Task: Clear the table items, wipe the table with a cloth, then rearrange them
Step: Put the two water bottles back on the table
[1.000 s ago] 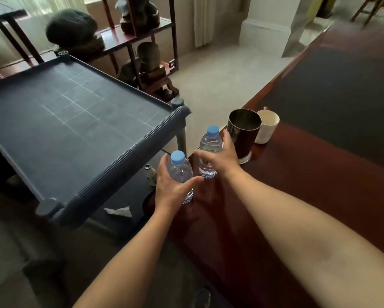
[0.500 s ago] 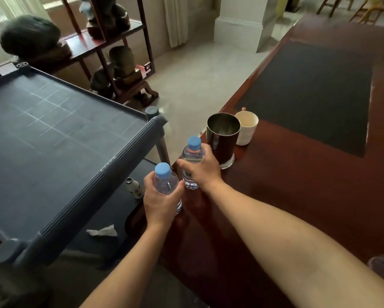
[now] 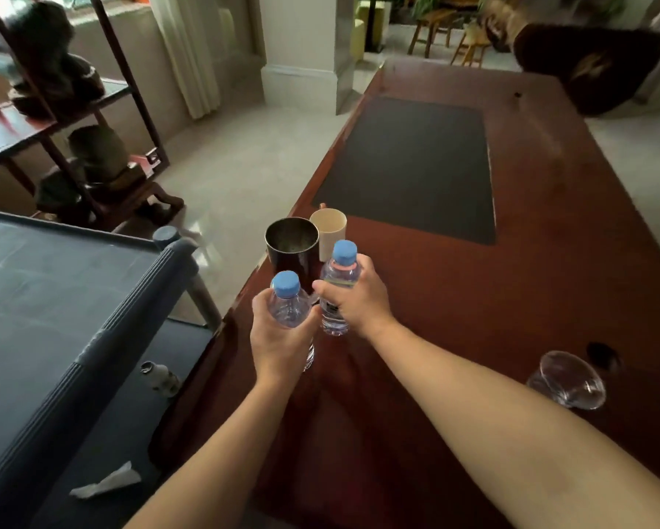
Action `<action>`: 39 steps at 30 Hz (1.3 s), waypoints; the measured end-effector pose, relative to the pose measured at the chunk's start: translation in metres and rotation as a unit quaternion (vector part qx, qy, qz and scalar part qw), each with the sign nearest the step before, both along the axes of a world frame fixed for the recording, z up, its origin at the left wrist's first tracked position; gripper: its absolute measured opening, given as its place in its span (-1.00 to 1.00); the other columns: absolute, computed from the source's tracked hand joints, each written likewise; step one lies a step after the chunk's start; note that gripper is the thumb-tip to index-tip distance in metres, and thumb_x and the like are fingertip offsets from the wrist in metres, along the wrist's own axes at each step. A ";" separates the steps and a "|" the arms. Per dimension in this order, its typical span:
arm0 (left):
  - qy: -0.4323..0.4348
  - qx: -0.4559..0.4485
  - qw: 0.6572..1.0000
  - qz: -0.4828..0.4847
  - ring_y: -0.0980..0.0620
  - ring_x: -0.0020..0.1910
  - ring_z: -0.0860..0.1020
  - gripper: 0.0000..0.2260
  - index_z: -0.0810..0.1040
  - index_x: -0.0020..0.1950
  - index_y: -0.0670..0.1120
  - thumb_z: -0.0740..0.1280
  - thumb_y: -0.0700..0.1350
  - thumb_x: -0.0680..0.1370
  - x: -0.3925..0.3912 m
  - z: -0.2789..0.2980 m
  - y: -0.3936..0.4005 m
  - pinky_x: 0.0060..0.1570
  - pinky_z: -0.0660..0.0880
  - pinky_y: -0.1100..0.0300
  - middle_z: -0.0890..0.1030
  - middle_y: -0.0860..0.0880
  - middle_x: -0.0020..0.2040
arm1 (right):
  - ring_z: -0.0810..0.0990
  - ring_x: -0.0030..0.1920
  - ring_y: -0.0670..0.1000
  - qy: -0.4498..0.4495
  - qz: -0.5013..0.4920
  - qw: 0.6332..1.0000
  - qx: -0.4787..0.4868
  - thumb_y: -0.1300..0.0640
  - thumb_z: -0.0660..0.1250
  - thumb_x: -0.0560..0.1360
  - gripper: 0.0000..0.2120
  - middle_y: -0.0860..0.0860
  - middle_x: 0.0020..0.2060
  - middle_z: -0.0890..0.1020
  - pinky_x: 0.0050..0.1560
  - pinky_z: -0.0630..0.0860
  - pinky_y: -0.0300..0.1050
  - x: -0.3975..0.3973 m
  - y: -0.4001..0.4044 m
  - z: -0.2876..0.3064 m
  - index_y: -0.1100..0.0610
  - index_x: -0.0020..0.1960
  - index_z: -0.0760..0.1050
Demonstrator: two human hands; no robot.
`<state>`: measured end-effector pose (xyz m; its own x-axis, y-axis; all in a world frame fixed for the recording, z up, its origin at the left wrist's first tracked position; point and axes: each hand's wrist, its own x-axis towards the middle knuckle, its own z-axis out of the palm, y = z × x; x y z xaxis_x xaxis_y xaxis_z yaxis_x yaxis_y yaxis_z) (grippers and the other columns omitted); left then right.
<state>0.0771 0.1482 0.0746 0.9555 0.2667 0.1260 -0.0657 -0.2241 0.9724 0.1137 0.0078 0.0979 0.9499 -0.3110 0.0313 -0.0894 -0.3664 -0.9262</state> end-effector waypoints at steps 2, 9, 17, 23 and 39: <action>-0.012 0.007 0.999 -0.029 0.37 -0.08 0.56 -0.48 0.35 0.09 0.27 0.51 0.23 0.24 0.003 0.008 -0.022 -0.11 0.43 0.49 0.58 0.23 -0.06 | 0.57 -0.12 -0.14 -0.004 -0.032 0.999 -0.007 -0.11 0.58 0.24 -0.47 -0.22 -0.15 0.59 -0.15 0.40 -0.30 -0.007 -0.024 0.006 -0.08 0.08 0.39; -0.030 0.000 0.990 -0.135 0.38 -0.08 0.54 -0.56 0.32 0.01 0.42 0.49 0.21 0.27 0.015 0.029 -0.105 -0.09 0.43 0.40 0.55 0.24 -0.06 | 0.61 -0.10 -0.10 -0.010 -0.159 0.987 -0.014 -0.16 0.56 0.20 -0.46 -0.21 -0.15 0.60 -0.04 0.47 -0.17 -0.029 -0.117 0.021 -0.10 0.07 0.40; -0.014 0.001 0.979 -0.204 0.43 -0.14 0.51 -0.52 0.34 0.12 0.15 0.54 0.08 0.35 0.035 0.036 -0.203 -0.12 0.40 0.35 0.54 0.22 -0.10 | 0.61 -0.09 -0.12 -0.015 -0.264 0.964 -0.005 -0.18 0.53 0.20 -0.47 -0.20 -0.13 0.61 0.01 0.50 -0.12 -0.059 -0.218 0.028 -0.13 0.07 0.40; 0.006 0.017 0.971 -0.239 0.36 -0.12 0.54 -0.54 0.30 0.05 0.26 0.51 0.15 0.32 0.041 0.028 -0.266 -0.13 0.42 0.30 0.54 0.23 -0.09 | 0.58 -0.09 -0.17 0.001 -0.323 0.947 0.001 -0.19 0.52 0.23 -0.45 -0.20 -0.08 0.59 -0.06 0.46 -0.15 -0.080 -0.280 0.016 -0.13 0.13 0.39; 0.034 0.040 0.948 -0.314 0.52 -0.11 0.47 -0.51 0.29 0.14 0.18 0.50 0.14 0.37 0.037 -0.019 -0.378 -0.21 0.31 0.46 0.50 0.27 -0.08 | 0.61 -0.02 -0.14 0.039 -0.375 0.926 0.033 -0.25 0.52 0.15 -0.36 -0.15 -0.03 0.62 0.11 0.56 0.00 -0.078 -0.365 -0.039 -0.14 0.14 0.39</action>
